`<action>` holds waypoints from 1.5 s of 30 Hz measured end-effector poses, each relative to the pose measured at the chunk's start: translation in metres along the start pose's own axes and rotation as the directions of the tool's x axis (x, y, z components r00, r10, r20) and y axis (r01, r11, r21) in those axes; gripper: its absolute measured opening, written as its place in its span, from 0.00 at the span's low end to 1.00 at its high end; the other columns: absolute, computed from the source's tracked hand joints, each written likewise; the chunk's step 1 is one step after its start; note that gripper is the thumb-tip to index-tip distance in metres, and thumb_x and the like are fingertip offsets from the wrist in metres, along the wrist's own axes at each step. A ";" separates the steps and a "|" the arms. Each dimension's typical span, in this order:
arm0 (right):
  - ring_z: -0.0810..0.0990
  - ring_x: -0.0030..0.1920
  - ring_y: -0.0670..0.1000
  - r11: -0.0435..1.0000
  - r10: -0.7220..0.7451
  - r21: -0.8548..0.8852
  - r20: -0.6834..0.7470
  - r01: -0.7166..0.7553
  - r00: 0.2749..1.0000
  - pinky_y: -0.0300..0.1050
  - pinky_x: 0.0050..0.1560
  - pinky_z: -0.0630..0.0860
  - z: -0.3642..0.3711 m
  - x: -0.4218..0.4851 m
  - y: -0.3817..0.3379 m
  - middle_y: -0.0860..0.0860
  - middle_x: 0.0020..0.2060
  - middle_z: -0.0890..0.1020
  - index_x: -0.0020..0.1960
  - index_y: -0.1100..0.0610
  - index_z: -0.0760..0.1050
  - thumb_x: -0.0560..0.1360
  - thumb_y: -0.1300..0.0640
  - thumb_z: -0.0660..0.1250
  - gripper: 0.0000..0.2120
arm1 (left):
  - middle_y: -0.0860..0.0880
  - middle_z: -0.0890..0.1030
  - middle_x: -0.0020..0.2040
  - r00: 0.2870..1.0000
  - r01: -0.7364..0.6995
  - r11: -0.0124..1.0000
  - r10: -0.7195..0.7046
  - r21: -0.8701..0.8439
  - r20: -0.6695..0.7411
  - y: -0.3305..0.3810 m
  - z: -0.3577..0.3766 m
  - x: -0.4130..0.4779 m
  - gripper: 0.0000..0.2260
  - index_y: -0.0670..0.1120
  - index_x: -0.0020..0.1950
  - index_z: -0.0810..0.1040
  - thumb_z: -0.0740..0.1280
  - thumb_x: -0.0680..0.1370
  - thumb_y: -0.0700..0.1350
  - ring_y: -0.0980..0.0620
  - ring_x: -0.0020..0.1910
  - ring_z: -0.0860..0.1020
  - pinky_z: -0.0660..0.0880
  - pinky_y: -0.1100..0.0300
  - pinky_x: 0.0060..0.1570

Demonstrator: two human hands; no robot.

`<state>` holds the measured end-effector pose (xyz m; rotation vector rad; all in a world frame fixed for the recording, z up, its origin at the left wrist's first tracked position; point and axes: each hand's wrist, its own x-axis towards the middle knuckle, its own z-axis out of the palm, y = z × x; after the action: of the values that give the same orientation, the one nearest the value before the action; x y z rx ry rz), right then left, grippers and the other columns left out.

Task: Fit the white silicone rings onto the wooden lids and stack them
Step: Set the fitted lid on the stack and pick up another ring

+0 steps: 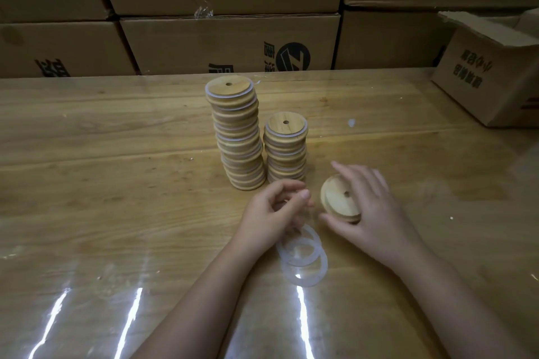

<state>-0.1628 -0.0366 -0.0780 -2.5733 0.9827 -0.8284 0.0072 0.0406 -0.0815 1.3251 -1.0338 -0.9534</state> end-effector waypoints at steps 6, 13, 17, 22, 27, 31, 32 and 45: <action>0.63 0.66 0.42 0.989 -0.117 0.095 0.074 0.110 0.990 0.33 0.64 0.59 0.018 0.000 -0.020 0.44 0.65 0.69 0.73 0.48 0.60 0.69 0.39 0.65 0.36 | 0.47 0.80 0.35 0.999 0.012 0.999 -0.010 -0.052 0.036 -0.001 -0.003 0.000 0.11 0.38 0.56 0.78 0.69 0.74 0.37 0.57 0.29 0.76 0.73 0.67 0.30; 0.71 0.58 0.41 0.965 0.038 0.256 0.037 -0.046 0.999 0.45 0.59 0.72 0.023 0.001 -0.015 0.43 0.58 0.72 0.69 0.50 0.64 0.73 0.50 0.67 0.27 | 0.48 0.80 0.35 0.957 -0.055 0.989 0.012 -0.140 -0.290 -0.003 -0.007 0.006 0.06 0.42 0.50 0.77 0.70 0.74 0.39 0.58 0.28 0.76 0.72 0.67 0.28; 0.71 0.58 0.45 0.991 0.009 0.131 0.165 -0.031 0.986 0.44 0.59 0.68 0.023 0.000 -0.011 0.44 0.56 0.73 0.63 0.51 0.70 0.71 0.43 0.66 0.24 | 0.45 0.78 0.36 0.934 -0.080 0.990 0.032 -0.120 -0.356 -0.004 -0.007 0.006 0.05 0.42 0.48 0.75 0.70 0.74 0.39 0.58 0.28 0.75 0.72 0.67 0.28; 0.67 0.56 0.41 0.997 -0.076 0.021 0.283 0.074 0.956 0.38 0.53 0.56 0.024 0.001 -0.015 0.40 0.52 0.71 0.50 0.46 0.76 0.71 0.41 0.66 0.12 | 0.47 0.78 0.36 0.941 -0.122 0.991 0.096 -0.060 -0.326 -0.003 -0.005 0.003 0.06 0.41 0.50 0.76 0.70 0.74 0.39 0.55 0.30 0.74 0.71 0.66 0.28; 0.71 0.51 0.43 0.987 -0.119 0.142 0.282 0.081 0.952 0.38 0.53 0.66 0.019 0.003 -0.018 0.42 0.46 0.76 0.43 0.52 0.76 0.72 0.53 0.69 0.03 | 0.53 0.79 0.34 0.941 -0.136 0.990 0.120 -0.028 -0.316 -0.003 -0.005 0.003 0.07 0.42 0.51 0.78 0.70 0.74 0.41 0.55 0.28 0.74 0.71 0.66 0.27; 0.70 0.41 0.39 0.983 -0.092 0.178 0.263 0.046 0.960 0.33 0.42 0.66 0.016 0.002 -0.020 0.40 0.36 0.74 0.42 0.51 0.74 0.72 0.55 0.68 0.03 | 0.51 0.81 0.38 0.948 -0.144 0.990 0.141 0.012 -0.287 -0.004 -0.006 0.003 0.07 0.45 0.51 0.78 0.70 0.74 0.41 0.55 0.29 0.76 0.72 0.65 0.27; 0.71 0.40 0.40 0.978 -0.075 0.206 0.249 0.023 0.966 0.32 0.40 0.66 0.015 0.001 -0.019 0.40 0.34 0.73 0.42 0.50 0.74 0.72 0.55 0.68 0.03 | 0.51 0.81 0.38 0.953 -0.139 0.990 0.139 0.019 -0.270 -0.004 -0.005 0.002 0.07 0.45 0.51 0.78 0.70 0.74 0.41 0.55 0.29 0.77 0.72 0.65 0.27; 0.75 0.39 0.48 0.911 0.029 0.412 -0.087 0.009 0.996 0.38 0.41 0.71 0.010 0.003 -0.017 0.48 0.38 0.78 0.42 0.57 0.78 0.70 0.67 0.71 0.06 | 0.54 0.80 0.45 0.974 -0.149 0.966 0.180 0.210 -0.138 -0.011 -0.002 0.004 0.13 0.54 0.52 0.76 0.73 0.72 0.41 0.50 0.35 0.76 0.76 0.47 0.38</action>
<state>-0.1458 -0.0255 -0.0772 -2.1834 0.7459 -1.0335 0.0108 0.0368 -0.0926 1.4282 -1.1202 -0.6237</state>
